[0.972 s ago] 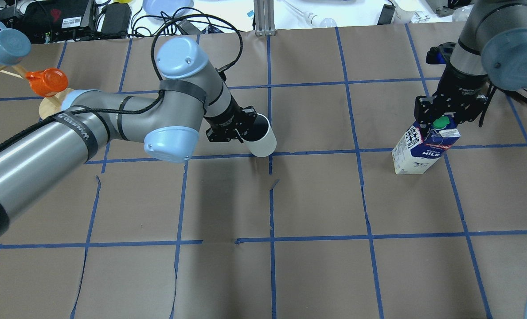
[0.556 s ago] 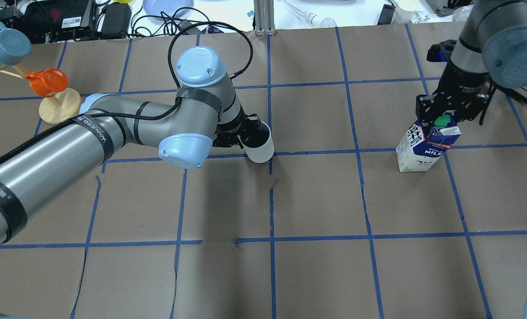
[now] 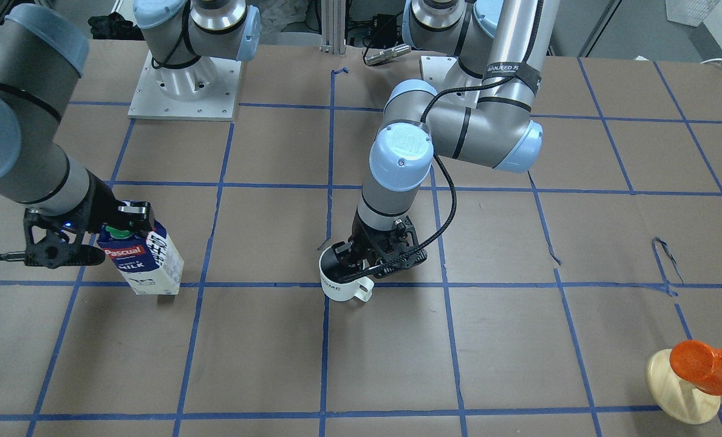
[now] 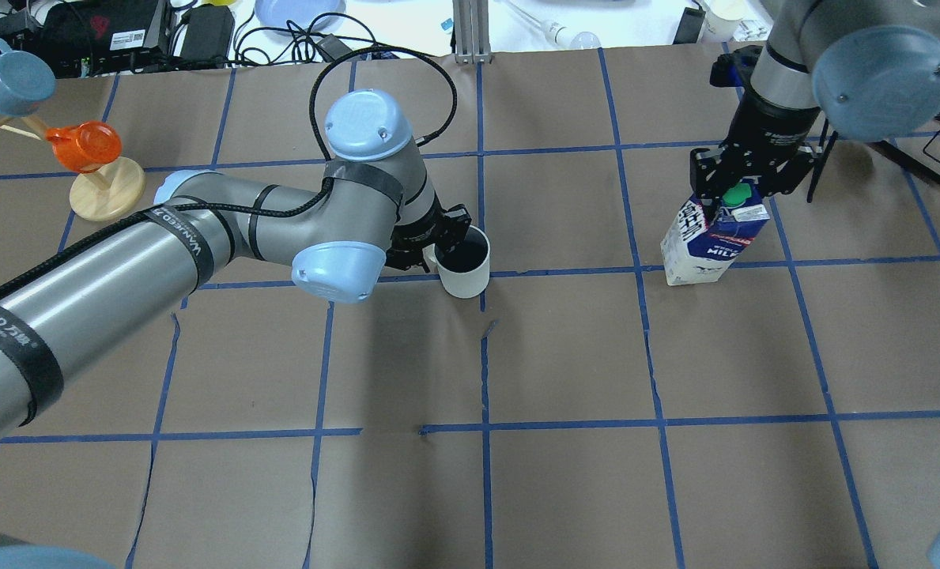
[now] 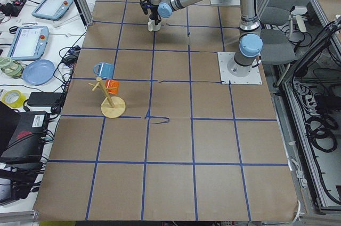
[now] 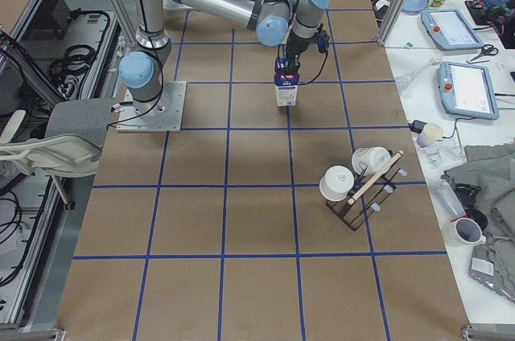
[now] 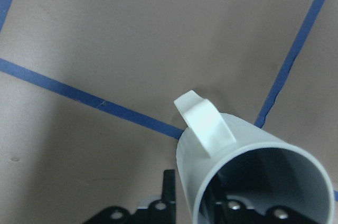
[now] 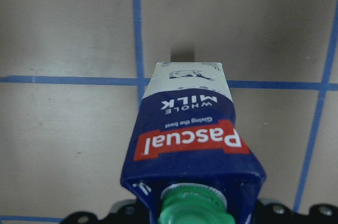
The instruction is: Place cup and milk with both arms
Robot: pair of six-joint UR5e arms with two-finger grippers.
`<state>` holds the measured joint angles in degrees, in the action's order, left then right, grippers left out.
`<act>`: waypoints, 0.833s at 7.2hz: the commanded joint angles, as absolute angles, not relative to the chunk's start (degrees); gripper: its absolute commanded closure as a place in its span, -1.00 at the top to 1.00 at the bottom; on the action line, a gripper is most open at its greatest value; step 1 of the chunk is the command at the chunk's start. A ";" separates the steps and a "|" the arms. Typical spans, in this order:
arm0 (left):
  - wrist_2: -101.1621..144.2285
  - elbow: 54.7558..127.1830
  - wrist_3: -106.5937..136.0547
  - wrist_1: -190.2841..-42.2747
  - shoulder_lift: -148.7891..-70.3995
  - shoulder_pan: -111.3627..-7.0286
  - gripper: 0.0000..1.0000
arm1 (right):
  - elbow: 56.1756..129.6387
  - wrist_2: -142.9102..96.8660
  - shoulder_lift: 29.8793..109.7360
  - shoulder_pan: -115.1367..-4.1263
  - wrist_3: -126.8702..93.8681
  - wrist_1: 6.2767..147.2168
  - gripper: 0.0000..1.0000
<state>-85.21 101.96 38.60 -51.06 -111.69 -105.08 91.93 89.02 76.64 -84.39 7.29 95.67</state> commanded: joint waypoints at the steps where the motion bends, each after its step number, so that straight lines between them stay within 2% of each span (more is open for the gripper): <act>1: -85.43 97.33 28.64 -57.77 -106.47 -99.80 1.00 | 90.62 85.27 76.55 -93.12 -3.63 96.15 0.01; 2: -85.26 92.51 14.47 -70.54 -103.91 -94.01 1.00 | 89.40 84.99 75.86 -96.56 -7.69 96.15 0.02; 3: -85.43 90.03 8.50 -76.75 -101.89 -90.13 1.00 | 88.25 84.99 74.89 -100.07 -14.35 96.24 0.02; 6: -85.08 90.00 1.53 -77.26 -96.78 -84.84 1.00 | 86.13 83.59 71.55 -104.50 -21.00 97.81 0.02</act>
